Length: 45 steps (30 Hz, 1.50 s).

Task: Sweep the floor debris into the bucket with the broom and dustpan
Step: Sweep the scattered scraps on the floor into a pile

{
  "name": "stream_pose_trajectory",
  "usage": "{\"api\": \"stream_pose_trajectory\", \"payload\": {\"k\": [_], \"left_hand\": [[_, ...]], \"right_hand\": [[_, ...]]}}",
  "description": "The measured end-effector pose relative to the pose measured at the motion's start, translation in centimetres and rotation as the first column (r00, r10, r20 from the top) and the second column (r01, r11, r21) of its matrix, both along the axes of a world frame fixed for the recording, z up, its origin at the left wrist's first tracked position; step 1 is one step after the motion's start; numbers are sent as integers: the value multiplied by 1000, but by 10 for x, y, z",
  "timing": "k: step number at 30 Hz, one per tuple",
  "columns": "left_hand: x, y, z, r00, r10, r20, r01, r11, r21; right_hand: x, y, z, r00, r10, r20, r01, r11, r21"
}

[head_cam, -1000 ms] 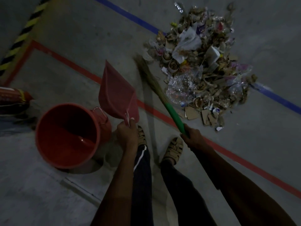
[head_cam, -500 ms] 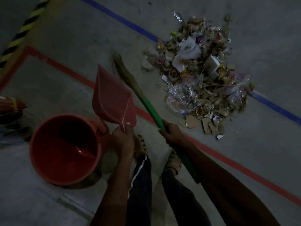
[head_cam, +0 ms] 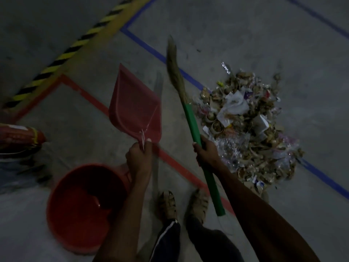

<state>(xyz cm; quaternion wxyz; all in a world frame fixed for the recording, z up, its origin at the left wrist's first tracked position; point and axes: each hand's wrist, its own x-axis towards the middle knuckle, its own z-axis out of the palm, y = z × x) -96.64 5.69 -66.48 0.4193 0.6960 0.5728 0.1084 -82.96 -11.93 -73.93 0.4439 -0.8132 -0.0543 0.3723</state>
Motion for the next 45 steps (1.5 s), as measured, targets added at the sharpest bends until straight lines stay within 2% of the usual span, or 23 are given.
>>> {"api": "stream_pose_trajectory", "payload": {"k": [6, 10, 17, 21, 30, 35, 40, 45], "left_hand": [[82, 39, -5, 999, -6, -41, 9, 998, 60], [151, 60, -25, 1000, -12, -17, 13, 999, 32], [253, 87, -38, 999, 23, -49, -23, 1000, 0], [288, 109, -44, 997, -24, -80, 29, 998, 55], [330, 183, -64, 977, -180, -115, 189, 979, 79], [346, 225, -67, 961, -249, -122, 257, 965, 47], [357, 242, -64, 955, -255, -153, 260, 965, 16], [361, 245, -60, 955, -255, -152, 258, 966, 3]], "right_hand": [[88, 48, -20, 997, -67, 31, 68, 998, -10], [165, 77, -36, 998, -61, 35, 61, 998, 9], [280, 107, -52, 981, -49, 186, 55, 998, -26], [316, 130, -67, 988, -95, 123, 94, 995, 15], [371, 219, -97, 975, -211, -69, 212, 977, 10], [388, 243, -112, 913, -352, -208, 343, 936, -77], [360, 235, -106, 834, -525, -168, 510, 851, -128], [312, 222, -75, 830, -555, -56, 542, 826, -152]]}}
